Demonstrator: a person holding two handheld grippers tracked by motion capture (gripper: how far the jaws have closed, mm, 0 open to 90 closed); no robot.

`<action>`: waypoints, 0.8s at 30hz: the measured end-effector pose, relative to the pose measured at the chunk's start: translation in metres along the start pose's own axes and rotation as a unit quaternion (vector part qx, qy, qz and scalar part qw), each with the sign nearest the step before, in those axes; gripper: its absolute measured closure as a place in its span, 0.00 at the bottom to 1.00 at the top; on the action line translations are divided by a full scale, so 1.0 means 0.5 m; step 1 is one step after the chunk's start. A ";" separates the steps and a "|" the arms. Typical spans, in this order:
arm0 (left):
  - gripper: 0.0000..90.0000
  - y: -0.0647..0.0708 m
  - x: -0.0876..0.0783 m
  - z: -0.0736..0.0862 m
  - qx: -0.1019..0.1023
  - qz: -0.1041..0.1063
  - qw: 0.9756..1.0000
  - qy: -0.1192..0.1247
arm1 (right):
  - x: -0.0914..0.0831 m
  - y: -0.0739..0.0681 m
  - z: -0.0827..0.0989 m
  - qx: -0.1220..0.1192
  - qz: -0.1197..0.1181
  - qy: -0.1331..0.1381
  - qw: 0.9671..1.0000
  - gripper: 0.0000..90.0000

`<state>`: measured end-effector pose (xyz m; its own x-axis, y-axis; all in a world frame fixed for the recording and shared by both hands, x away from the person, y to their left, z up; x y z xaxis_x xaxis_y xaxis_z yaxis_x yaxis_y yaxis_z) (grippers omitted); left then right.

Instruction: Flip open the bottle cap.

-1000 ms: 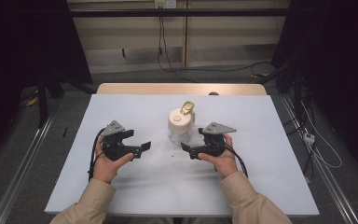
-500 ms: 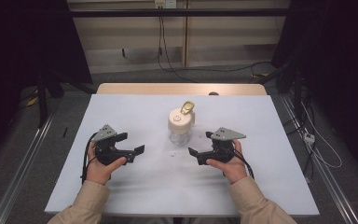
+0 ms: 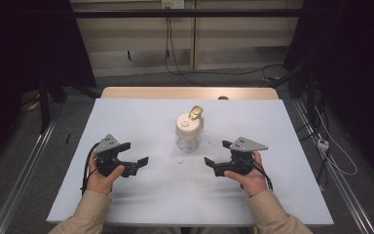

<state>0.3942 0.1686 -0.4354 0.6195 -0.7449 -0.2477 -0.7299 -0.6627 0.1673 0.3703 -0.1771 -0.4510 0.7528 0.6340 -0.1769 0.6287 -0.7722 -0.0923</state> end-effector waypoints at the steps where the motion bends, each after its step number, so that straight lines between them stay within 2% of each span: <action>1: 0.06 0.000 0.000 0.000 0.000 0.000 1.000 0.000 | -0.003 0.000 0.000 -0.001 0.002 0.000 1.000 0.07; 9: 0.06 -0.003 -0.009 0.006 -0.002 -0.001 1.000 -0.001 | -0.024 -0.004 0.006 -0.001 -0.010 0.003 1.000 0.04; 18: 0.06 -0.007 -0.018 0.012 -0.005 0.005 1.000 0.000 | -0.052 0.008 0.017 -0.010 0.000 -0.003 1.000 0.05; 24: 0.06 -0.010 -0.022 0.013 -0.002 0.000 1.000 0.000 | -0.075 0.019 0.021 -0.015 0.010 -0.002 1.000 0.05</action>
<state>0.3890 0.1808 -0.4399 0.6188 -0.7454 -0.2478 -0.7293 -0.6624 0.1711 0.3459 -0.2086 -0.4556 0.7647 0.6178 -0.1830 0.6188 -0.7833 -0.0588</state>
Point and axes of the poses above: each handheld gripper's, and its own axes: x roughly forward along the jaws, z roughly out of its underside, y roughly to its right, the point moved 4 cm from there along x, roughly forward along the jaws, and after that the axes turned 13 degrees about y, right-handed, at the moved point
